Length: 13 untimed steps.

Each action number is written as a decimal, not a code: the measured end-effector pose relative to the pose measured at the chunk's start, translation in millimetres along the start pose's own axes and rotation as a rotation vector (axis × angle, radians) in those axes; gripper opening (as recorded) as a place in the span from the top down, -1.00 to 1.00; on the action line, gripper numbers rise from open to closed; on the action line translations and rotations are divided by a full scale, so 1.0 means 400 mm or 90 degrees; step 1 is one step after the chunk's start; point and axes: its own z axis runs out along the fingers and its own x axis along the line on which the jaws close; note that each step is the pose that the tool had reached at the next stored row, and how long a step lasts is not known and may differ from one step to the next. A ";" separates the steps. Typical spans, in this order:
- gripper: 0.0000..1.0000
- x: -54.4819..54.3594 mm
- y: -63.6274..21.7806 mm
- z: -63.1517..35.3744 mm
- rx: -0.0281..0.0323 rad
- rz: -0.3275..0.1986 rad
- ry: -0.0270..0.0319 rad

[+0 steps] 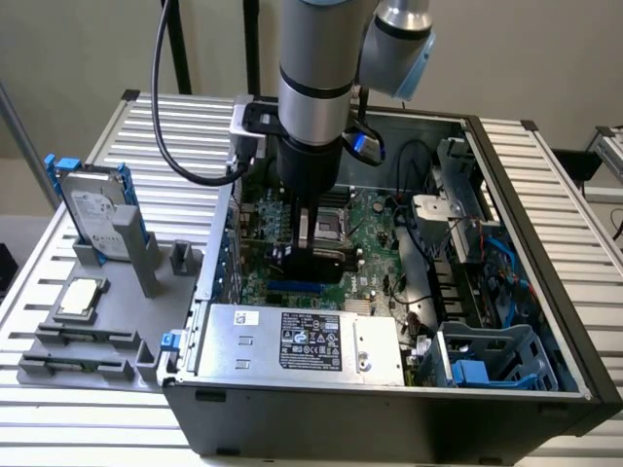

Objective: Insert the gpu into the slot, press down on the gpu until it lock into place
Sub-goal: 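Insert the gpu into the slot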

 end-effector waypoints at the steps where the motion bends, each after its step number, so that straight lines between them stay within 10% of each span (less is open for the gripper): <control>1: 0.48 0.000 0.000 0.001 -0.0012 0.000 0.0000; 13: 0.48 0.000 -0.001 0.015 -0.0055 0.000 0.0002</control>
